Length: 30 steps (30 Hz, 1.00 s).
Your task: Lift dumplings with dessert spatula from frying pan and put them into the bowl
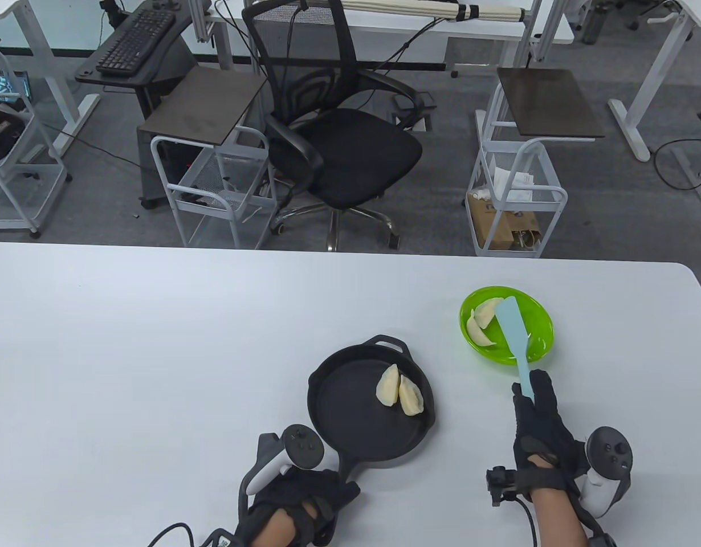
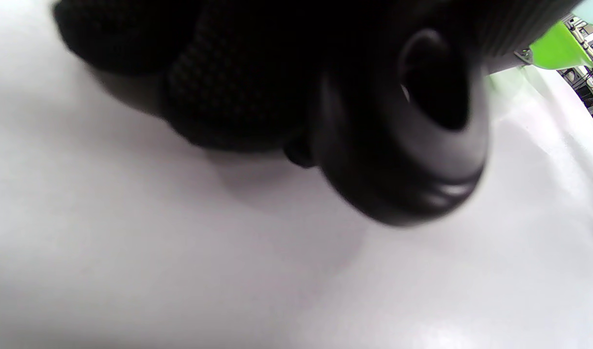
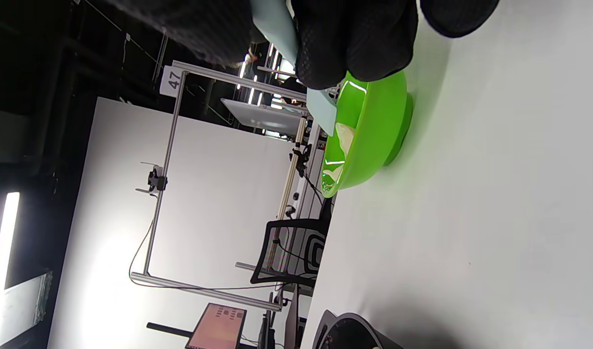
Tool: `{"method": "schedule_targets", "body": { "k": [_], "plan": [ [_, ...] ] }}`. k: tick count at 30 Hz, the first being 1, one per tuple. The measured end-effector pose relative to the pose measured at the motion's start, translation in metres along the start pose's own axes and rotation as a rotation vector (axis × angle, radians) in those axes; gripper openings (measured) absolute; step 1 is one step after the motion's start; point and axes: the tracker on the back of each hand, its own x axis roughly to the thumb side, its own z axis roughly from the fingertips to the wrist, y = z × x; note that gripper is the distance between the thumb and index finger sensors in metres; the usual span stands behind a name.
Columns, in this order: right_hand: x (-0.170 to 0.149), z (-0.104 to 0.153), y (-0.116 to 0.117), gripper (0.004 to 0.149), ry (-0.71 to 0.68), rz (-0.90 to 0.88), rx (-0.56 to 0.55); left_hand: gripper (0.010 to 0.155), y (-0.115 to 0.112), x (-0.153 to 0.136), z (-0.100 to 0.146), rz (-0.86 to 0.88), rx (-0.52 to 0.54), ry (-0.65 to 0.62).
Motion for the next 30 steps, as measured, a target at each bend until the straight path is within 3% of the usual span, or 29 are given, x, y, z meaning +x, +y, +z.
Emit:
{"method": "schedule_targets", "body": {
  "k": [12, 20, 30],
  "plan": [
    [0.011, 0.006, 0.007, 0.061, -0.062, 0.030, 0.031, 0.062, 0.000, 0.002, 0.002, -0.015, 0.006, 0.003],
    [0.021, 0.012, 0.012, 0.060, -0.114, 0.063, 0.043, 0.070, 0.003, 0.016, 0.017, -0.192, 0.110, -0.003],
    [0.030, 0.017, 0.016, 0.061, -0.163, 0.105, 0.052, 0.069, 0.004, 0.016, 0.018, -0.200, 0.136, 0.012]
  ]
}}
